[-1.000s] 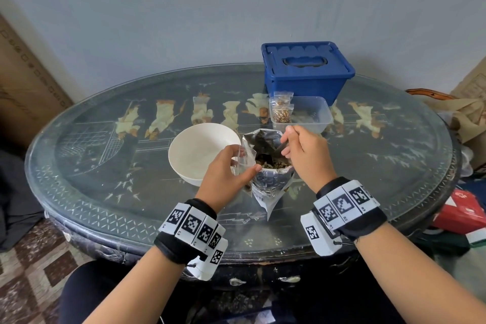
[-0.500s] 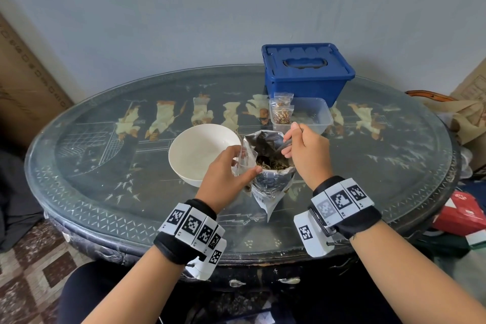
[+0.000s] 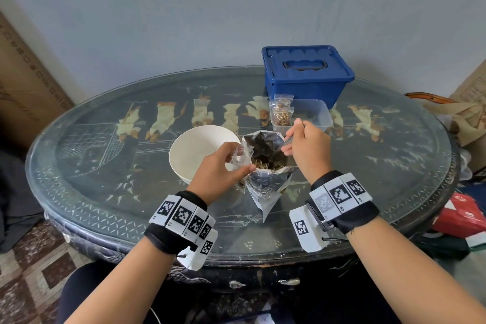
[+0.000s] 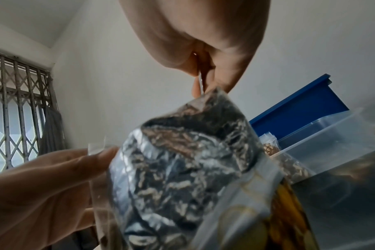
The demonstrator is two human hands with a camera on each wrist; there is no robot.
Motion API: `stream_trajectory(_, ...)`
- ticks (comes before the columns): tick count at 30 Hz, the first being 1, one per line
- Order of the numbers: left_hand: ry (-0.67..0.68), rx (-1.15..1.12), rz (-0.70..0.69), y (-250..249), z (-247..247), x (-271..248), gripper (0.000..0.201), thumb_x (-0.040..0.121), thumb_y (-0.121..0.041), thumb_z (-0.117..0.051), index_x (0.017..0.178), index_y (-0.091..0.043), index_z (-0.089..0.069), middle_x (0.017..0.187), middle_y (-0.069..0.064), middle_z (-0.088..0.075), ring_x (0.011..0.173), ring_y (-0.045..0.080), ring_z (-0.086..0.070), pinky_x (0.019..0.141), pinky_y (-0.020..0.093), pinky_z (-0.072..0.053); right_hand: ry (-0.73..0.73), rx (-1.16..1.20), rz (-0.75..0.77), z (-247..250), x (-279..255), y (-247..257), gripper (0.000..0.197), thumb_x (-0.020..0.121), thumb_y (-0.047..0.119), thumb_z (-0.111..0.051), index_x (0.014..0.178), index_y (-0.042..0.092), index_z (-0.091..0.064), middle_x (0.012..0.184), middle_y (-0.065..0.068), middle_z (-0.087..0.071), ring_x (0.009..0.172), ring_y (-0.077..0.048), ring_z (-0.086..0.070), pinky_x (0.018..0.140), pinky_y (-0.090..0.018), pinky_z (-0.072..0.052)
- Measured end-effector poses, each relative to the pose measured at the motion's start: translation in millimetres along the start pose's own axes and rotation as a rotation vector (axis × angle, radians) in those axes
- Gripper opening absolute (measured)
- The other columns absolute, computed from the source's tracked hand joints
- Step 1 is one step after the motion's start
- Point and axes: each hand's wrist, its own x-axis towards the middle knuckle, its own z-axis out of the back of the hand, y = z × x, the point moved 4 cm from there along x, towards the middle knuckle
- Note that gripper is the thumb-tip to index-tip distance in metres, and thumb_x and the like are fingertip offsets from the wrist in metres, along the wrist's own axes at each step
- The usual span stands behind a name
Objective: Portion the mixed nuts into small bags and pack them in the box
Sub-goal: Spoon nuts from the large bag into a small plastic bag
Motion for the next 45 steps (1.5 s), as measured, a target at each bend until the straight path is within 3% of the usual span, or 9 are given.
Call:
stream_trajectory(5, 0.005, -0.003, 0.006, 2, 1, 0, 0.051, 0.077, -0.034, -0.072, 0.119, -0.013, -0.052, 0.104, -0.010, -0.055, 0.099, 0.007, -0.050, 0.077, 0.011, -0.034, -0.015, 0.034, -0.028, 9, 4, 1, 0.038, 0.102, 0.024, -0.031, 0.078, 0.005, -0.056, 0.062, -0.007, -0.060, 0.042, -0.003, -0.056, 0.048, -0.013, -0.047)
stream_trajectory(12, 0.027, -0.026, 0.006, 1, 4, 2, 0.052, 0.075, -0.037, -0.073, 0.116, -0.014, -0.053, 0.108, -0.005, -0.059, 0.098, 0.011, -0.055, 0.083, 0.017, -0.040, -0.051, 0.146, -0.117, 22, 7, -10, 0.039, 0.102, 0.022, -0.033, 0.074, 0.008, -0.057, 0.059, -0.002, -0.060, 0.042, -0.008, -0.058, 0.056, -0.028, -0.054)
stream_trajectory(16, 0.017, -0.063, 0.009, 0, 9, 4, 0.040, 0.074, -0.038, -0.073, 0.105, -0.023, -0.052, 0.101, -0.003, -0.060, 0.095, 0.016, -0.059, 0.082, 0.020, -0.046, -0.084, 0.195, -0.157, 29, 9, -14, 0.040, 0.101, 0.021, -0.033, 0.069, 0.012, -0.054, 0.059, -0.005, -0.060, 0.040, -0.007, -0.056, 0.049, -0.023, -0.052)
stream_trajectory(19, 0.013, -0.111, 0.005, -4, 12, 6, 0.035, 0.074, -0.041, -0.071, 0.100, -0.030, -0.050, 0.099, 0.009, -0.064, 0.091, 0.023, -0.061, 0.077, 0.021, -0.047, -0.114, 0.243, -0.181, 36, 11, -15, 0.039, 0.101, 0.018, -0.033, 0.068, 0.012, -0.053, 0.061, -0.008, -0.060, 0.039, -0.007, -0.055, 0.044, -0.020, -0.050)
stream_trajectory(24, 0.051, -0.227, -0.011, -12, 11, 9, 0.041, 0.066, -0.063, -0.067, 0.097, -0.040, -0.052, 0.101, 0.021, -0.062, 0.091, 0.033, -0.061, 0.084, 0.042, -0.049, -0.163, 0.293, -0.200, 45, 15, -18, 0.040, 0.101, 0.022, -0.033, 0.068, 0.012, -0.052, 0.062, -0.009, -0.060, 0.037, -0.008, -0.055, 0.042, -0.020, -0.048)
stream_trajectory(28, 0.076, -0.244, -0.004, -15, 11, 14, 0.039, 0.071, -0.050, -0.068, 0.102, -0.033, -0.052, 0.105, 0.011, -0.062, 0.089, 0.021, -0.065, 0.079, 0.026, -0.053, -0.182, 0.347, -0.217, 50, 18, -22, 0.040, 0.102, 0.022, -0.033, 0.068, 0.010, -0.051, 0.059, -0.010, -0.058, 0.036, -0.008, -0.053, 0.040, -0.020, -0.044)
stream_trajectory(31, 0.081, -0.043, -0.043, -15, 13, 19, 0.043, 0.077, -0.039, -0.070, 0.113, -0.023, -0.052, 0.099, 0.000, -0.057, 0.085, 0.014, -0.058, 0.068, 0.009, -0.044, -0.193, 0.399, -0.222, 55, 19, -21, 0.040, 0.102, 0.021, -0.033, 0.068, 0.009, -0.050, 0.060, -0.011, -0.057, 0.035, -0.008, -0.052, 0.038, -0.019, -0.043)
stream_trajectory(36, 0.147, 0.291, -0.128, -18, 13, 24, 0.055, 0.079, -0.044, -0.066, 0.124, -0.018, -0.047, 0.100, -0.004, -0.049, 0.084, 0.010, -0.048, 0.073, 0.017, -0.034, -0.211, 0.453, -0.204, 63, 21, -11, 0.039, 0.101, 0.022, -0.034, 0.068, 0.009, -0.050, 0.061, -0.010, -0.058, 0.036, -0.009, -0.052, 0.039, -0.019, -0.043)
stream_trajectory(45, 0.206, 0.361, -0.151, -30, 9, 31, 0.058, 0.079, -0.046, -0.066, 0.126, -0.018, -0.046, 0.101, -0.006, -0.046, 0.086, 0.011, -0.047, 0.077, 0.021, -0.038, -0.159, 0.470, -0.181, 57, 19, 5, 0.039, 0.101, 0.023, -0.035, 0.069, 0.010, -0.051, 0.062, -0.009, -0.058, 0.038, -0.010, -0.052, 0.043, -0.020, -0.044)
